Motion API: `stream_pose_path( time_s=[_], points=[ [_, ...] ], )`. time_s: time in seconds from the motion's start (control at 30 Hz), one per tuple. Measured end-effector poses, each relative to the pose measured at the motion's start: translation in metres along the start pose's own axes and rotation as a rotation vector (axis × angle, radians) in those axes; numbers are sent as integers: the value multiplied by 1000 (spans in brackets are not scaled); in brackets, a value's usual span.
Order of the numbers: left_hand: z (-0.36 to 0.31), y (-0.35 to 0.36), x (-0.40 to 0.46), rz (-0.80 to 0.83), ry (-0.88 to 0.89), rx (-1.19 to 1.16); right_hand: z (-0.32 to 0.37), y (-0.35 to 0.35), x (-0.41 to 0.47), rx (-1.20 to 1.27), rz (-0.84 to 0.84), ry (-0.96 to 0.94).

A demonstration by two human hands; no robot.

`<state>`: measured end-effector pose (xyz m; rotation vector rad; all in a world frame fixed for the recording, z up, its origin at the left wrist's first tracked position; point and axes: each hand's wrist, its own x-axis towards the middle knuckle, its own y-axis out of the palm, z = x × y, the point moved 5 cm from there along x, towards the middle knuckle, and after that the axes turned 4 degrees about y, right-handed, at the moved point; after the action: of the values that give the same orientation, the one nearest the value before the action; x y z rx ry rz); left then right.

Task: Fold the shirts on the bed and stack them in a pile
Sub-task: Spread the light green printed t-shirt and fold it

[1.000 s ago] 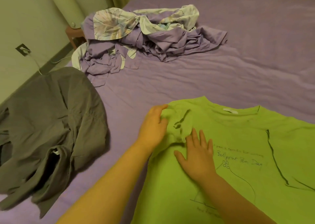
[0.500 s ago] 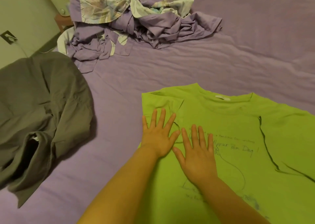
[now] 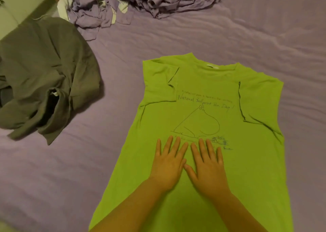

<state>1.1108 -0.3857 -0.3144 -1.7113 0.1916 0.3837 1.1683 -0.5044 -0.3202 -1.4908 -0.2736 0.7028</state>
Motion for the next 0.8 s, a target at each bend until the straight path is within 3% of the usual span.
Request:
stream_pose_path(
  time_s=[0.27, 0.47, 0.7, 0.8],
  points=[
    [-51, 34, -87, 167, 95, -6, -9, 21, -112, 76, 117, 91],
    [-74, 53, -131, 233, 43, -45, -14, 40, -170, 52, 155, 67],
    [-93, 70, -185, 223, 27, -102, -18, 49, -232, 55, 118, -59],
    [-89, 79, -196, 182, -4, -116, -19, 55, -241, 64, 127, -17]
  ],
)
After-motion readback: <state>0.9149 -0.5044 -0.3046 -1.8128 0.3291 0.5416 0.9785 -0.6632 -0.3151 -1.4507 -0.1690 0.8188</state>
